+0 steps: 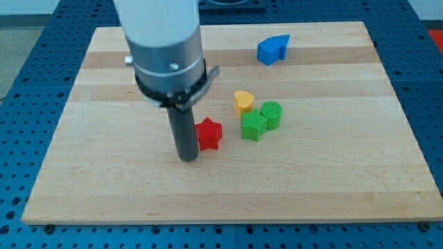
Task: Move the red star closer to the red circle
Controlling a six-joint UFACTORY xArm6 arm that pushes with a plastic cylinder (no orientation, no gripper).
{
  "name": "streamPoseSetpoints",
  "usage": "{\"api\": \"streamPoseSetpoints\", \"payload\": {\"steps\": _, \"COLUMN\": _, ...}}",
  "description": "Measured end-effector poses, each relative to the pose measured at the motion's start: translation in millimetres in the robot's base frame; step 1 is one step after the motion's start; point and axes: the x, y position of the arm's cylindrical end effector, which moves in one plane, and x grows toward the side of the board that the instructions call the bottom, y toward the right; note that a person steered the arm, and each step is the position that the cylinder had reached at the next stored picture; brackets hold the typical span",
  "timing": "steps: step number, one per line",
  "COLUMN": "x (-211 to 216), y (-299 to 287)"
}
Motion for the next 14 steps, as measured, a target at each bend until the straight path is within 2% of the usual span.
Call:
{"api": "streamPoseSetpoints", "payload": {"steps": 1, "x": 12.4, "y": 60.6}}
{"api": "streamPoseSetpoints", "payload": {"steps": 3, "x": -62.7, "y": -26.7}}
{"api": "streamPoseSetpoints", "payload": {"steps": 4, "x": -56.1, "y": -24.2}}
{"api": "streamPoseSetpoints", "payload": {"steps": 5, "x": -12.1, "y": -12.9}}
{"api": "streamPoseSetpoints", "payload": {"steps": 6, "x": -19.6, "y": 36.2}}
{"api": "streamPoseSetpoints", "payload": {"steps": 7, "x": -62.6, "y": 39.0}}
{"api": "streamPoseSetpoints", "payload": {"steps": 8, "x": -112.3, "y": 6.7}}
{"api": "streamPoseSetpoints", "payload": {"steps": 9, "x": -82.8, "y": 12.4}}
{"api": "streamPoseSetpoints", "payload": {"steps": 10, "x": -35.8, "y": 27.7}}
{"api": "streamPoseSetpoints", "payload": {"steps": 12, "x": -95.0, "y": -4.1}}
{"api": "streamPoseSetpoints", "payload": {"steps": 13, "x": -68.7, "y": 3.1}}
{"api": "streamPoseSetpoints", "payload": {"steps": 14, "x": -52.9, "y": -38.7}}
